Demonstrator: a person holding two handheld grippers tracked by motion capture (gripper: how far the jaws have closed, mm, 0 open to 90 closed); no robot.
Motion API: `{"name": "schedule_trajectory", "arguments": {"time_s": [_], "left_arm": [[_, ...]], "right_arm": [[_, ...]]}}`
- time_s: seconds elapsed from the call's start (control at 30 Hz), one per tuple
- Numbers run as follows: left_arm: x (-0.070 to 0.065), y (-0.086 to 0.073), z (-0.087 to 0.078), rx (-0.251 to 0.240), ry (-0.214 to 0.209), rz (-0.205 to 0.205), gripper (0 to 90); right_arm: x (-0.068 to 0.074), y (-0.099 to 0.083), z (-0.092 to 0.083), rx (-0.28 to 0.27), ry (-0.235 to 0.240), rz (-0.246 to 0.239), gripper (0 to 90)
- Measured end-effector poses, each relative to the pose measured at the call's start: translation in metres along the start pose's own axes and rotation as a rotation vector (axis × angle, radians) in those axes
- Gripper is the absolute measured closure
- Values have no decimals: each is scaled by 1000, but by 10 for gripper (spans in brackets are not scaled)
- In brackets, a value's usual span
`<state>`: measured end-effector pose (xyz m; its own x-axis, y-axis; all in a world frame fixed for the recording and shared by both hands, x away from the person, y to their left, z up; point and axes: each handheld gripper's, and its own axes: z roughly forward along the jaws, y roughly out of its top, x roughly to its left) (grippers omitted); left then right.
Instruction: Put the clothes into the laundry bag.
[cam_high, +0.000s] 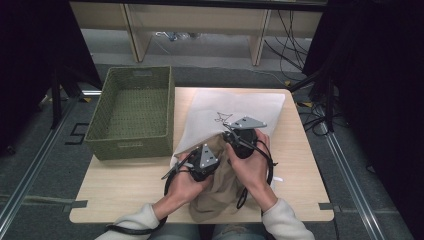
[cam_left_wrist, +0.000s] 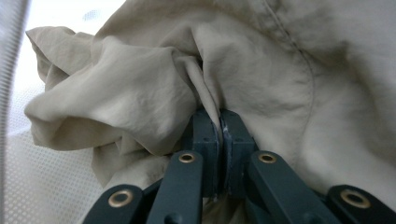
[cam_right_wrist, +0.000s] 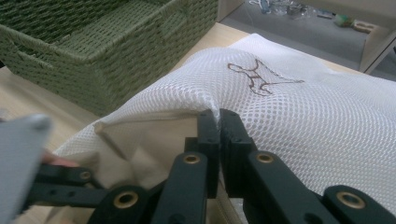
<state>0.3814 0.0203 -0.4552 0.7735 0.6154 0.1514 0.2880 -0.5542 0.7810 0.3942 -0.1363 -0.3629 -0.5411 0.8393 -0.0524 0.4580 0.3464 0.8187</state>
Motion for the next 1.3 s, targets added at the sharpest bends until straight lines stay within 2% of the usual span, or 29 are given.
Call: {"name": "schedule_trajectory", "arguments": {"time_s": [0.1, 0.17, 0.2, 0.23, 0.27, 0.3, 0.33, 0.37, 0.4, 0.43, 0.47, 0.5, 0.53, 0.57, 0.6, 0.63, 0.67, 0.7, 0.77, 0.93, 0.97, 1.0, 1.03, 1.07, 1.13, 1.17, 1.2, 1.27, 1.3], "left_arm": [[-2, 1, 3, -17, 17, 6, 854], [0, 3, 4, 10, 13, 26, 852], [-2, 2, 9, -19, 26, -3, 848], [1, 1, 13, 4, 41, 27, 842], [2, -1, 16, 5, 48, 20, 828], [0, -3, 22, -11, 7, -21, 812], [2, -5, 24, 4, 8, 9, 791], [2, -6, 26, -1, 36, 3, 766], [2, -8, 28, -5, -8, -10, 735], [4, -9, 26, 16, 7, 19, 701], [1, -11, 28, -45, 19, -51, 670], [6, -11, 23, -6, 7, -8, 640], [9, -12, 19, 8, 3, 2, 591], [9, -13, 16, -17, -1, -29, 552], [11, -13, 9, -10, -2, -27, 516], [12, -14, 4, -39, 0, -37, 491], [12, -13, -5, -46, -4, -38, 466], [12, -12, -14, -77, -7, -49, 445], [11, -8, -33, -141, -21, -72, 416], [4, -6, -51, -175, -57, -71, 400], [1, -6, -53, -179, -67, -76, 399], [-2, -6, -55, -177, -85, -78, 397], [-5, -6, -56, -171, -106, -70, 391], [-11, -7, -55, -162, -135, -84, 385], [-18, -8, -52, -140, -159, -64, 365], [-22, -9, -49, -114, -178, -42, 349], [-30, -12, -43, -88, -194, -14, 335], [-40, -16, -34, -49, -179, 38, 300], [-44, -18, -28, -25, -169, 63, 287]], "right_arm": [[-2, 1, 0, -16, 0, -3, 888], [-1, 1, -1, -13, 1, 17, 887], [0, 1, 0, -22, 0, 42, 887], [-2, 1, -1, -12, -10, 28, 887], [-3, 1, -1, -16, -7, 15, 887], [-3, 1, -1, -15, -9, 18, 887], [-4, 0, -1, -8, -9, 25, 887], [-3, 0, -1, 0, -7, 41, 887], [-6, -1, 0, -4, -9, 16, 887], [-6, -1, 1, -1, -10, 18, 887], [-6, -1, 2, 0, -7, 38, 887], [-7, -1, 2, -2, -10, 19, 887], [-8, -1, 2, 6, -6, 27, 887], [-8, -2, 2, 4, -10, 31, 887], [-8, -2, 2, -4, -15, 38, 887], [-11, -2, 3, -5, -12, 13, 887], [-9, -1, 1, 7, -10, 54, 887], [-11, -1, 2, -6, -18, 22, 887], [-12, -2, 2, -8, -21, 39, 887], [-12, -2, 3, -10, -21, 25, 887], [-11, -1, 2, -6, -16, 39, 887], [-10, -2, 1, 5, -20, 57, 887], [-11, -2, 3, -5, -20, 39, 887], [-11, -2, 3, -2, -17, 38, 887], [-10, -2, 3, -5, -14, 61, 887], [-10, -2, 2, 2, -17, 57, 887], [-12, -1, 2, -9, -23, 24, 887], [-13, -1, 2, -9, -25, 11, 887], [-11, -2, 2, -10, -24, 36, 887]]}}
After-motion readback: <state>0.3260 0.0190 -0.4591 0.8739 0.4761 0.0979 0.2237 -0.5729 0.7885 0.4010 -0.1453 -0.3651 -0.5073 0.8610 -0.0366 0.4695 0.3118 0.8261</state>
